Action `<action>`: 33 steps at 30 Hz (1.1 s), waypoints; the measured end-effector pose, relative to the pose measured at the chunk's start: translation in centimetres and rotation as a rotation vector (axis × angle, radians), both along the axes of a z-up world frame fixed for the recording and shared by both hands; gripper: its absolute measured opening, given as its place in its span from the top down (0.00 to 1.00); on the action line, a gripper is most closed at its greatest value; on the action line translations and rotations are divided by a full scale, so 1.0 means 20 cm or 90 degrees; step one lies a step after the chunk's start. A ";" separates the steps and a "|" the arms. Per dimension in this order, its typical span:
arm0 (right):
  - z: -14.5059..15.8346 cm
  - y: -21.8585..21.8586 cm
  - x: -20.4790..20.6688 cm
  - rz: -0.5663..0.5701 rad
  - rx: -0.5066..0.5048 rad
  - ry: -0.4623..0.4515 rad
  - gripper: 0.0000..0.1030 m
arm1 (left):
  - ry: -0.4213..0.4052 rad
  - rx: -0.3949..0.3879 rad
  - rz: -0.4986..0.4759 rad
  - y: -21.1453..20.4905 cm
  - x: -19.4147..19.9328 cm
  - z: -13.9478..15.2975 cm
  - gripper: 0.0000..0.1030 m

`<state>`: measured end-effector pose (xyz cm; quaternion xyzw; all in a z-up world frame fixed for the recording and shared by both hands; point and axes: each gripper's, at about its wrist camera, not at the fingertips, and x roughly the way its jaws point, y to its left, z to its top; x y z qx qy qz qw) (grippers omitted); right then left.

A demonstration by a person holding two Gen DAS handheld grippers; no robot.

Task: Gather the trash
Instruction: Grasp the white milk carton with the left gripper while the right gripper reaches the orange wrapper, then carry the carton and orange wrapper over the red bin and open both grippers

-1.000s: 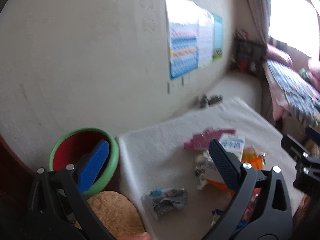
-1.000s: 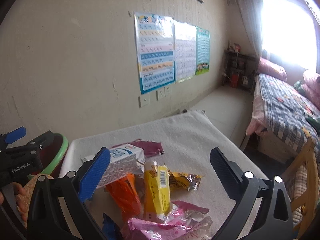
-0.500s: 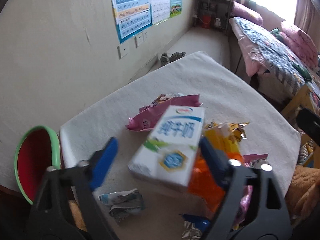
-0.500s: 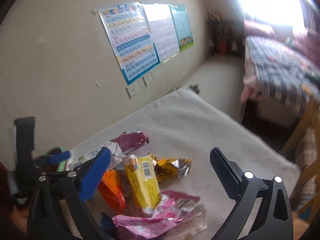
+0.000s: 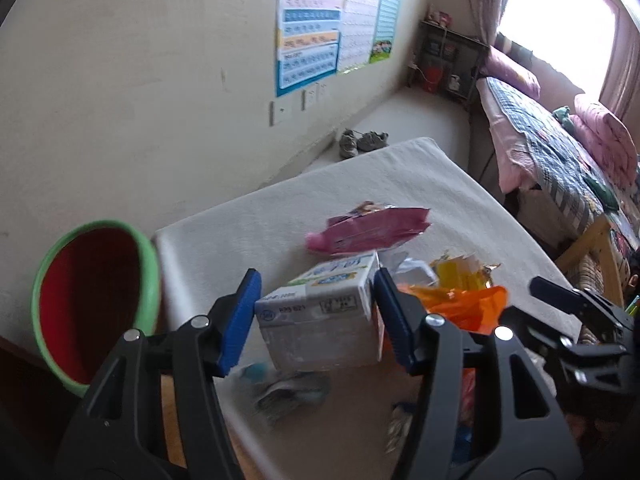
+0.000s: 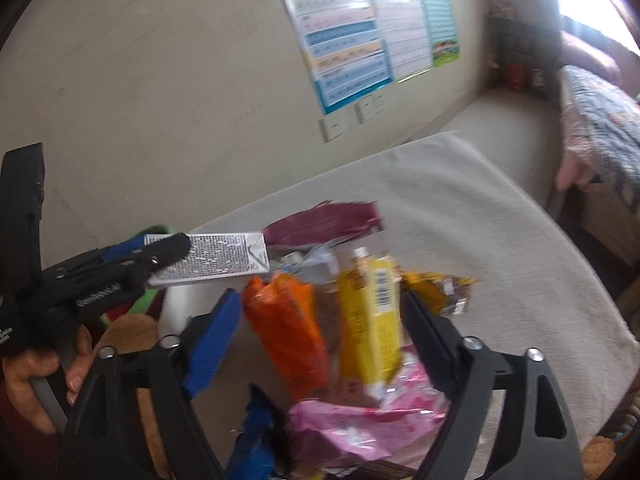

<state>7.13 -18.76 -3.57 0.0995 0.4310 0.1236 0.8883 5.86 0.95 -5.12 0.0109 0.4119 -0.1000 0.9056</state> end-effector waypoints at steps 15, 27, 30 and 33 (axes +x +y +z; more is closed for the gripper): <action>0.03 0.02 0.00 0.013 0.044 -0.006 0.93 | -0.029 -0.024 0.070 0.43 -0.14 0.07 0.46; 0.27 0.67 0.19 0.137 0.121 -0.056 0.93 | -0.045 0.018 0.262 1.07 -0.14 0.01 0.46; 0.24 0.93 0.31 0.182 0.112 -0.049 0.93 | -0.038 0.038 0.298 1.18 -0.12 -0.04 0.46; 0.20 1.14 0.42 0.207 0.121 -0.028 0.93 | -0.028 0.046 0.320 1.28 -0.09 -0.07 0.46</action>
